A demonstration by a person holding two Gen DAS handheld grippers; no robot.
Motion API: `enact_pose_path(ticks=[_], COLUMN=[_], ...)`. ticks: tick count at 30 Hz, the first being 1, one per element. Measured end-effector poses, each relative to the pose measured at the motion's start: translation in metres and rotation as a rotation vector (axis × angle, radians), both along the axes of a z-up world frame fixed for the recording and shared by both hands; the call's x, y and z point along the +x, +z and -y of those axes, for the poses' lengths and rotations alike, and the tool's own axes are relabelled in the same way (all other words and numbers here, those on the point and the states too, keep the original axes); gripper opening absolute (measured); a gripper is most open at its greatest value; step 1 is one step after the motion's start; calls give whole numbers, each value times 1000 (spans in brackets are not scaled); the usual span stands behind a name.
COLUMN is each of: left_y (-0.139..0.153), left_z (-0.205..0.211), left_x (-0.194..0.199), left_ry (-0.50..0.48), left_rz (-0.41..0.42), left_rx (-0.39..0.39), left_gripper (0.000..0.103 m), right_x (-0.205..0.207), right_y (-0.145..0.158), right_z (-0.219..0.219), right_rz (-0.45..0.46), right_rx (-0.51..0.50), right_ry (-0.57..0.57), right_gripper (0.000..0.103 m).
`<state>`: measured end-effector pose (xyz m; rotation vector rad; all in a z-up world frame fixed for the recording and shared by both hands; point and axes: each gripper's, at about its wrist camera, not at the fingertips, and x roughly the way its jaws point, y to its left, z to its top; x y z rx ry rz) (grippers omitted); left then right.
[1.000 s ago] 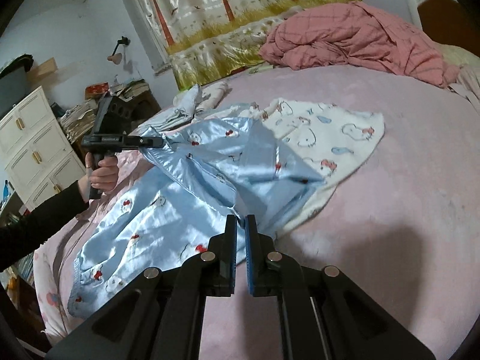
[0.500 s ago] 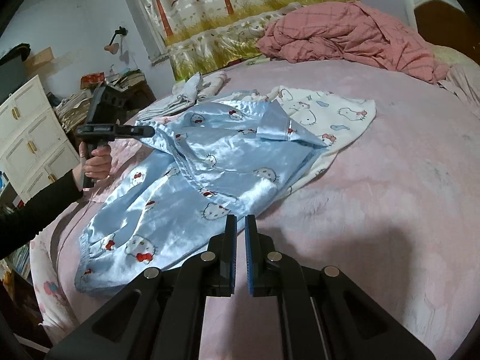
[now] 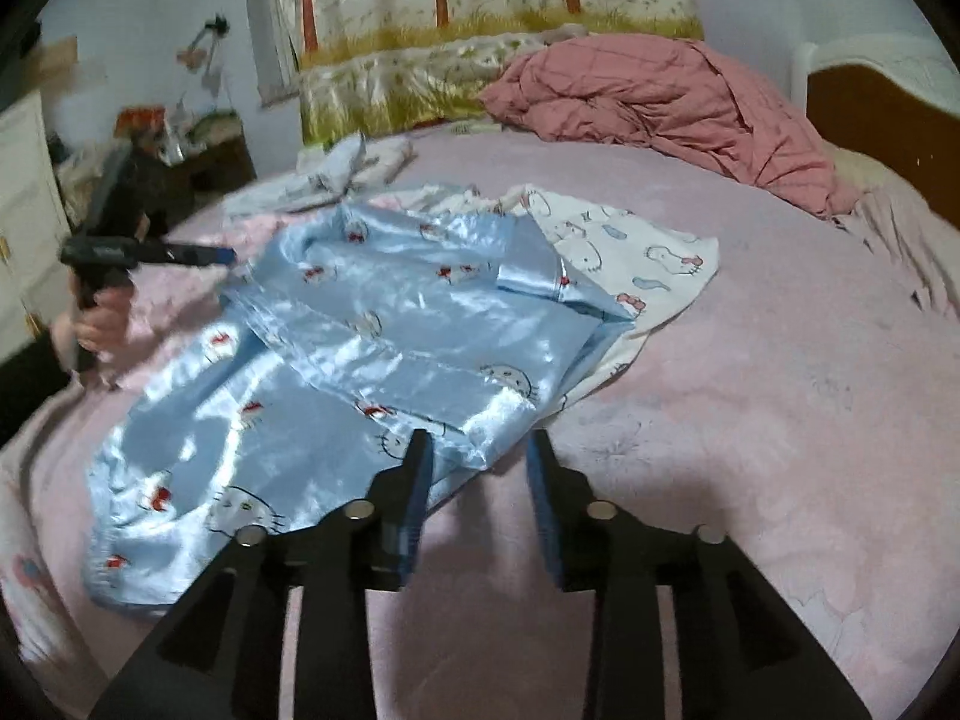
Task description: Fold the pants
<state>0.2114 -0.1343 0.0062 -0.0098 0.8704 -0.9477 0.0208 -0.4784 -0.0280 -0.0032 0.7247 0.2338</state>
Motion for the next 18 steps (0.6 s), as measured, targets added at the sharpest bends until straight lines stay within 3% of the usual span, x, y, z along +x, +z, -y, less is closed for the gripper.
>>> enact_pose_path(ticks=[4, 7, 11, 12, 13, 14, 18], left_y=[-5, -16, -29, -32, -34, -35, -27], left_z=[5, 11, 6, 4, 2, 0, -6], left_x=[-8, -6, 5, 8, 12, 13, 11], left_ry=[67, 105, 153, 164, 162, 145, 131], left_rz=[46, 17, -67, -87, -123, -158, -147], left_rx=[99, 159, 112, 95, 64, 34, -25], left_gripper=[56, 57, 57, 46, 19, 8, 7], right_x=[6, 14, 19, 19, 18, 16, 2], right_y=[-2, -6, -10, -10, -9, -8, -1], right_z=[-10, -15, -23, -23, -23, -23, -25], right_rz=[-1, -33, -44, -38, -32, -30, 4], right_rx=[-80, -128, -153, -151, -146, -143, -128], right_ry=[-54, -73, -70, -78, -80, -82, -85], right_gripper=[38, 38, 36, 21, 10, 2, 1])
